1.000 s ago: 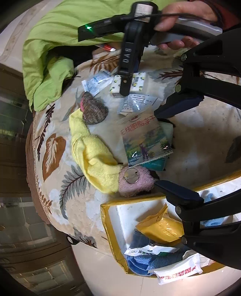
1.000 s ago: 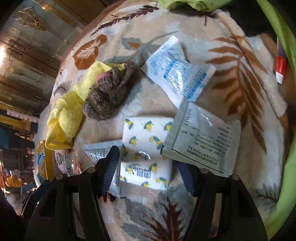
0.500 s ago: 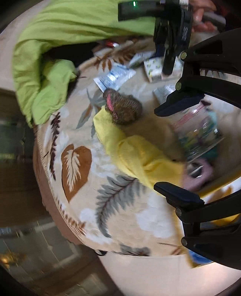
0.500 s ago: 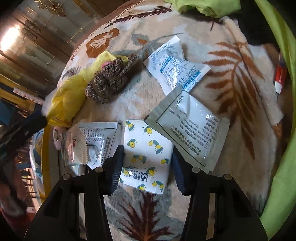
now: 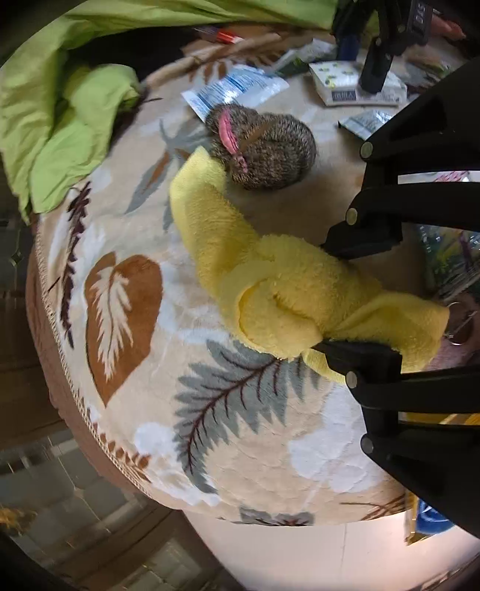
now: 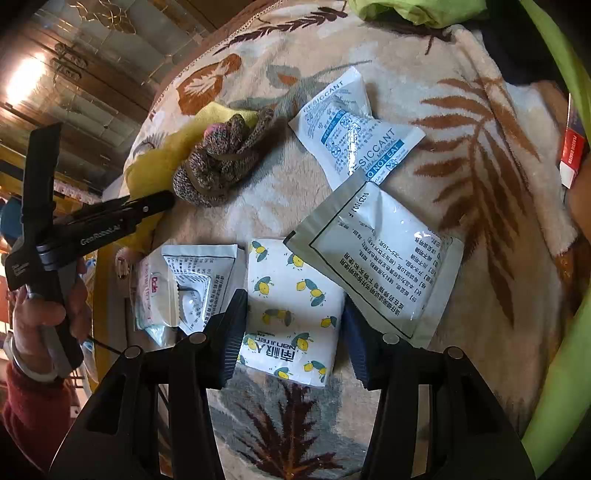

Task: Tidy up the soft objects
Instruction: 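Grasp the yellow towel with the left tool while the right tool grasps the lemon-print tissue pack, then carry the yellow towel and tissue pack into the box and release both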

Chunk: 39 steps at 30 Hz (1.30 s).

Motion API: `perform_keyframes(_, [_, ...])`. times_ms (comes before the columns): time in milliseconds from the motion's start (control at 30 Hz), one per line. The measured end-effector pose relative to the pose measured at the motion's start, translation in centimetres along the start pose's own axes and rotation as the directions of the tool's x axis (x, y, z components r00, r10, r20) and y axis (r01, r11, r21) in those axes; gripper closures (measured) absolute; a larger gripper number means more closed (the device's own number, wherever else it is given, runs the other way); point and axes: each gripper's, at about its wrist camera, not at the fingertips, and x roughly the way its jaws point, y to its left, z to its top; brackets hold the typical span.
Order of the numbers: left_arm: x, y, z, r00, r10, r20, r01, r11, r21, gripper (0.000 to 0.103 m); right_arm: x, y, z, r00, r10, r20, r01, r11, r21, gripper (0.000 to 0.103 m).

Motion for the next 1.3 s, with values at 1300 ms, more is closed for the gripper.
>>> perform_keyframes(1300, [-15.2,12.1,-17.4,0.972,0.179,0.155,-0.086,0.877,-0.472,0.066,0.9,24.5,-3.7,0.981,0.177,-0.075,-0.192,0.908,-0.374,0.054])
